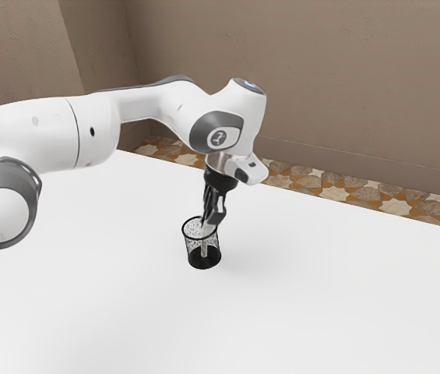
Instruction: Take the marker out of the pen holder and place it to the left of the pen holder.
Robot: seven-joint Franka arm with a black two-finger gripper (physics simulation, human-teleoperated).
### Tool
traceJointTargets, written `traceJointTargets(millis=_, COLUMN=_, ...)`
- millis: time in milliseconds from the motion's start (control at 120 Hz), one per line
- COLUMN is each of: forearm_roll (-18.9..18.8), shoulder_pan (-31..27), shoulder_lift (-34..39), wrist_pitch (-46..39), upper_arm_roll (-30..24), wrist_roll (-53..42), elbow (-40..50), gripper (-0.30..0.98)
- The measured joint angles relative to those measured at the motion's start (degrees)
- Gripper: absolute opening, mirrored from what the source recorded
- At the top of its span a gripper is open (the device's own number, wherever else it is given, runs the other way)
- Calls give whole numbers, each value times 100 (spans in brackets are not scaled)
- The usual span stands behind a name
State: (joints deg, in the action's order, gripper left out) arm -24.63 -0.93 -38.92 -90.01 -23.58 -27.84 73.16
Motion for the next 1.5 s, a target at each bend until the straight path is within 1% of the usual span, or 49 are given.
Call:
traceJointTargets(millis=217, forearm_roll=-65, shoulder_pan=-10, shoulder_lift=24, wrist_pitch=7, upper_arm_roll=3, wrist_roll=50, elbow=55, gripper=-6)
traceJointTargets(millis=367, forearm_roll=-88, shoulder_pan=12, shoulder_lift=229, wrist_pitch=136, upper_arm_roll=1, wrist_roll=75, elbow=111, gripper=-10)
traceJointTargets(millis=592, forearm_roll=-52, shoulder_pan=20, shoulder_lift=1273, wrist_pitch=512, upper_arm_roll=-21, wrist_roll=96, elbow=353, gripper=-10)
traceJointTargets(millis=700, forearm_roll=-65, shoulder_pan=-29, shoulder_lift=1620, wrist_pitch=806, upper_arm_roll=-2, wrist_roll=100, elbow=358, gripper=-10)
traceJointTargets(millis=767, forearm_roll=-78, shoulder_pan=-45, shoulder_lift=1706, wrist_pitch=996, upper_arm_roll=140, wrist_roll=102, elbow=358, gripper=-10)
traceJointTargets(millis=833, forearm_roll=-85, shoulder_pan=-43, shoulder_lift=1656, wrist_pitch=1153, upper_arm_roll=391, wrist_roll=100, elbow=359, gripper=-10)
traceJointTargets(millis=1033, forearm_roll=-68, shoulder_pan=-25, shoulder_lift=1111, wrist_pitch=1460, upper_arm_roll=1166, wrist_roll=90, elbow=336, gripper=-10)
traceJointTargets(millis=1150, forearm_roll=-68, shoulder_pan=-17, shoulder_lift=907, wrist_pitch=1587, upper_arm_roll=1393, wrist_roll=83, elbow=310, gripper=-10)
traceJointTargets(millis=1167, forearm_roll=-69, shoulder_pan=-16, shoulder_lift=896, wrist_pitch=1601, upper_arm_roll=1404, wrist_roll=82, elbow=310, gripper=-9)
traceJointTargets(millis=1308, forearm_roll=-39, shoulder_pan=-32, shoulder_lift=838, wrist_pitch=1672, upper_arm_roll=1417, wrist_roll=62, elbow=319, gripper=23)
traceJointTargets(millis=1358, forearm_roll=2, shoulder_pan=-45, shoulder_lift=836, wrist_pitch=1679, upper_arm_roll=1409, wrist_roll=55, elbow=327, gripper=33)
traceJointTargets(millis=1425, forearm_roll=116, shoulder_pan=-74, shoulder_lift=846, wrist_pitch=1656, upper_arm_roll=1394, wrist_roll=45, elbow=331, gripper=42)
traceJointTargets(millis=1500, forearm_roll=287, shoulder_pan=-157, shoulder_lift=864, wrist_pitch=1556, upper_arm_roll=1369, wrist_roll=36, elbow=343, gripper=50)
